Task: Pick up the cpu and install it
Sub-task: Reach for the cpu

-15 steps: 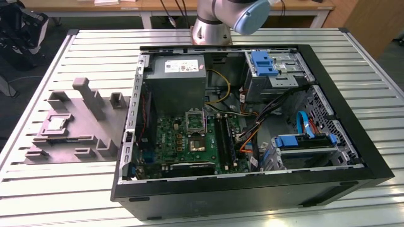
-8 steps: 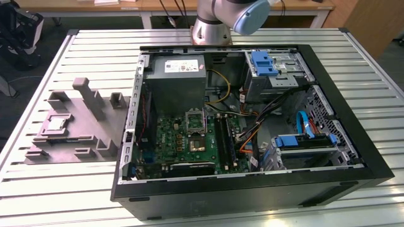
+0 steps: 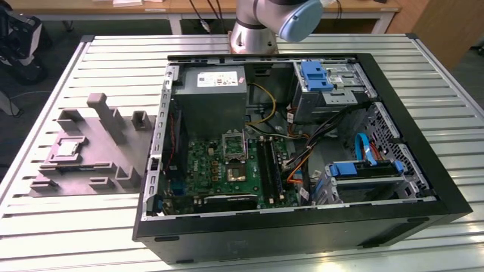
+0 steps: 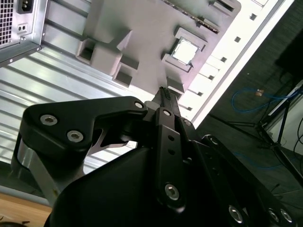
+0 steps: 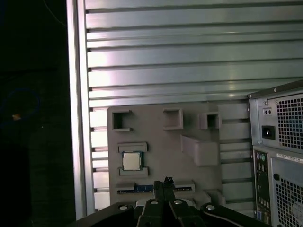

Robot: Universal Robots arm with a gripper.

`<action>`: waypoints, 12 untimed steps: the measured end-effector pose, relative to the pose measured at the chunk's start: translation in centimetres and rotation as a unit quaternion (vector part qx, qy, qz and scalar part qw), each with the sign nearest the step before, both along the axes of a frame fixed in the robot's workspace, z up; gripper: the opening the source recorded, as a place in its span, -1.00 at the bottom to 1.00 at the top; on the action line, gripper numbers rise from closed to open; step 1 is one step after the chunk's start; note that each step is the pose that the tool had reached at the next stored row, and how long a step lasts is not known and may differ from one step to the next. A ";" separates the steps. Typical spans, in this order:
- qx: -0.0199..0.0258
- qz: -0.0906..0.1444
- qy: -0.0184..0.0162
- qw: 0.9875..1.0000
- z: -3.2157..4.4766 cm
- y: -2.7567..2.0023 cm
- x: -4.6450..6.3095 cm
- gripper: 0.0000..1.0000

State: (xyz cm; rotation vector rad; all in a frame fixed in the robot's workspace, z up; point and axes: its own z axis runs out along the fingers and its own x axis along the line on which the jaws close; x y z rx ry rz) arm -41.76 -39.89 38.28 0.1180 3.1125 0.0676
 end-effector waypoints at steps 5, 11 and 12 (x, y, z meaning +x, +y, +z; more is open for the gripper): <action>0.000 0.000 0.000 1.000 -0.06 0.00 -1.1 -0.79; 0.000 0.000 0.002 1.000 -0.16 0.00 -2.6 -0.79; 0.000 0.000 0.002 1.000 -0.18 0.00 -2.8 -0.79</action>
